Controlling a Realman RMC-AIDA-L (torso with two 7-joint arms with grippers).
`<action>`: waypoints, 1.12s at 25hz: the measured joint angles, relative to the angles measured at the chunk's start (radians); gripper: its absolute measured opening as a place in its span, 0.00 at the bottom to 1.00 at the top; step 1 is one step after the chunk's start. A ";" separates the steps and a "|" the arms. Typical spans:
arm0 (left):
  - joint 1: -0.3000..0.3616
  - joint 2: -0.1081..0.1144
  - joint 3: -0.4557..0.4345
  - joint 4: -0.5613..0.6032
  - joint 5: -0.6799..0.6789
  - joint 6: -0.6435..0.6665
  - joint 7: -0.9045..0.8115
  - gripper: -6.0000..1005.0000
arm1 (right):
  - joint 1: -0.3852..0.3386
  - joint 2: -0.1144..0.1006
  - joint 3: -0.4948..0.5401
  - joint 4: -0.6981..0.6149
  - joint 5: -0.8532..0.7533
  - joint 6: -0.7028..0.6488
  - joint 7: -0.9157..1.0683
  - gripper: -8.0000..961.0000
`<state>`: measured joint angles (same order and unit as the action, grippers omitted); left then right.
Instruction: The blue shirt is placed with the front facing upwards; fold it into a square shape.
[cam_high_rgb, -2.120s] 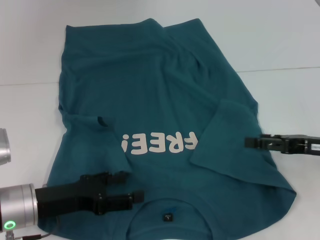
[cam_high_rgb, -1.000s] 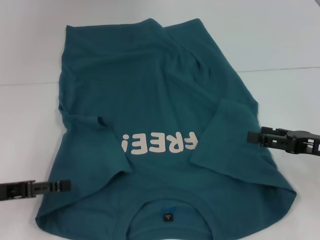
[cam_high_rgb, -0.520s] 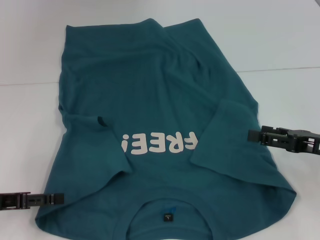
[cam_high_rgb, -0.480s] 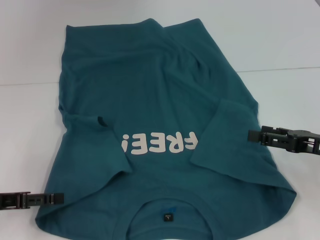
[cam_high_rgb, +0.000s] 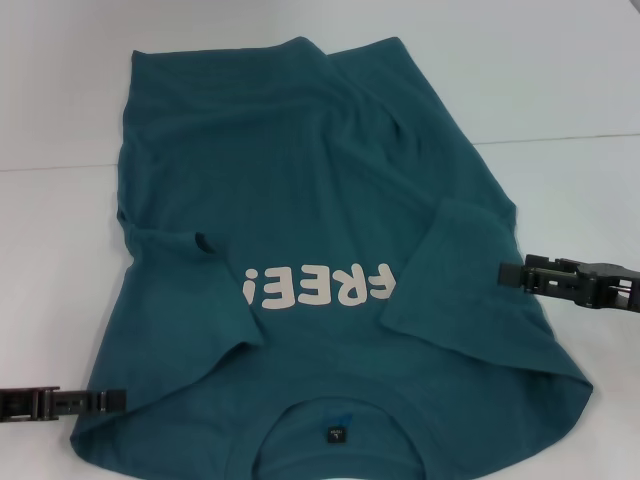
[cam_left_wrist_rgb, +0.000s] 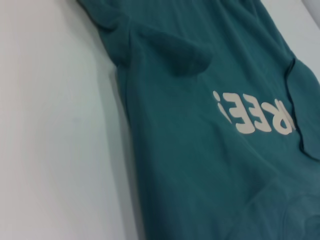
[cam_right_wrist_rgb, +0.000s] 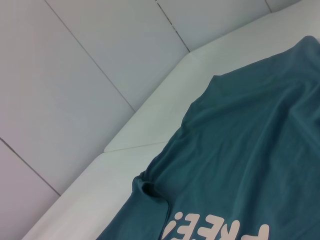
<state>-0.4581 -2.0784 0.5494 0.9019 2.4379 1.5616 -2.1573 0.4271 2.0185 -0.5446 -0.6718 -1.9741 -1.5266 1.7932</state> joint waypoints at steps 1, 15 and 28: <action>0.000 0.000 0.000 0.000 0.008 0.000 0.000 0.92 | 0.000 0.000 0.000 0.000 0.000 -0.001 0.000 0.98; 0.000 -0.002 0.010 -0.006 0.026 -0.003 0.004 0.92 | -0.002 -0.002 0.003 0.000 0.000 -0.006 0.015 0.98; -0.031 -0.007 0.031 -0.006 0.020 0.055 0.018 0.92 | 0.002 -0.002 0.003 0.000 0.001 -0.005 0.015 0.98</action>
<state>-0.4890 -2.0855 0.5808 0.8958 2.4577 1.6165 -2.1393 0.4292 2.0170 -0.5416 -0.6718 -1.9728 -1.5313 1.8085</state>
